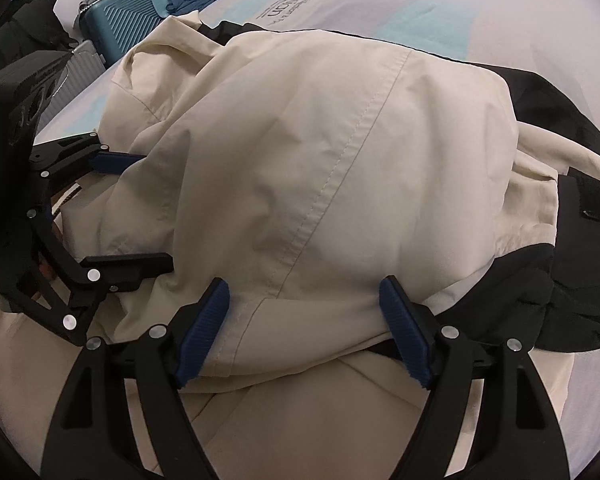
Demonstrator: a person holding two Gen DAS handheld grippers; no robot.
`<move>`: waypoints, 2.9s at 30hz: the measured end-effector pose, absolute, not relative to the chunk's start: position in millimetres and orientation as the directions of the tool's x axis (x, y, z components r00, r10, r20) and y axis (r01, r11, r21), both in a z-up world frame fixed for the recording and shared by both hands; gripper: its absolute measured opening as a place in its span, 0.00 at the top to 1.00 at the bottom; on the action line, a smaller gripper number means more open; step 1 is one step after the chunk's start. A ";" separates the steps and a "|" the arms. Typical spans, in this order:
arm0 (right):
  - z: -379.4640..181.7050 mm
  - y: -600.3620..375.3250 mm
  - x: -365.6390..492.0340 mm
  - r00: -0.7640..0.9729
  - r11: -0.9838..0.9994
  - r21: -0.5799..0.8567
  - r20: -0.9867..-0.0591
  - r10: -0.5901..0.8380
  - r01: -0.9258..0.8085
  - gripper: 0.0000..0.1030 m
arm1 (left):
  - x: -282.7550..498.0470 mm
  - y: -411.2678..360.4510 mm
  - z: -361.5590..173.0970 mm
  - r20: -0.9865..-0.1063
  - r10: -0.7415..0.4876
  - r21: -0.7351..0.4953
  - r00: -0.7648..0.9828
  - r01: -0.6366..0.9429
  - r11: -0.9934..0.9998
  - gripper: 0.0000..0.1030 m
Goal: Fold large clothes
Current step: 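Carry the held hood and edge over the jacket body and open both tools, then withdraw both open tools toward the jacket hem, then close the left tool on the jacket hem while the right tool grasps beside it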
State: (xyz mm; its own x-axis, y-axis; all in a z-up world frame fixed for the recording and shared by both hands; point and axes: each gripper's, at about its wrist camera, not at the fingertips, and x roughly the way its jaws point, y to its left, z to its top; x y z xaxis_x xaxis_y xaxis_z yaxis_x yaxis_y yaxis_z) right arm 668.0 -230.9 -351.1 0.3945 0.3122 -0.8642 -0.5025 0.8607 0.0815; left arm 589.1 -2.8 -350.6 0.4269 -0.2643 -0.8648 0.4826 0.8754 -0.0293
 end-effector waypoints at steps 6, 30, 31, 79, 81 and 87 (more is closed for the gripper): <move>-331.0 -232.4 658.3 0.432 0.877 0.099 -0.840 0.327 -0.471 0.17 | 579.1 -2.2 -333.1 -0.853 -0.242 -0.007 0.463 0.453 0.891 0.06; -282.3 -323.8 497.7 0.462 0.955 0.005 -0.874 0.148 -0.296 0.17 | 391.5 88.8 -273.5 -0.878 -0.134 0.002 0.460 0.284 0.959 0.06; -282.2 -326.5 491.4 0.456 0.960 0.003 -0.880 0.137 -0.281 0.17 | 382.0 93.3 -272.5 -0.880 -0.128 0.000 0.458 0.270 0.963 0.06; -321.2 -465.7 332.0 0.275 0.981 0.179 -0.949 0.154 0.068 0.17 | 249.2 146.9 -316.4 -0.944 -0.149 -0.139 0.295 0.053 0.989 0.13; -322.8 -460.4 335.7 0.268 0.983 0.178 -0.950 0.160 0.045 0.19 | 249.8 148.8 -316.6 -0.946 -0.147 -0.140 0.289 0.043 0.989 0.20; -327.7 -457.6 336.8 0.247 0.974 0.216 -0.949 0.193 0.068 0.41 | 246.6 156.8 -311.6 -0.949 -0.133 -0.129 0.285 0.035 0.991 0.46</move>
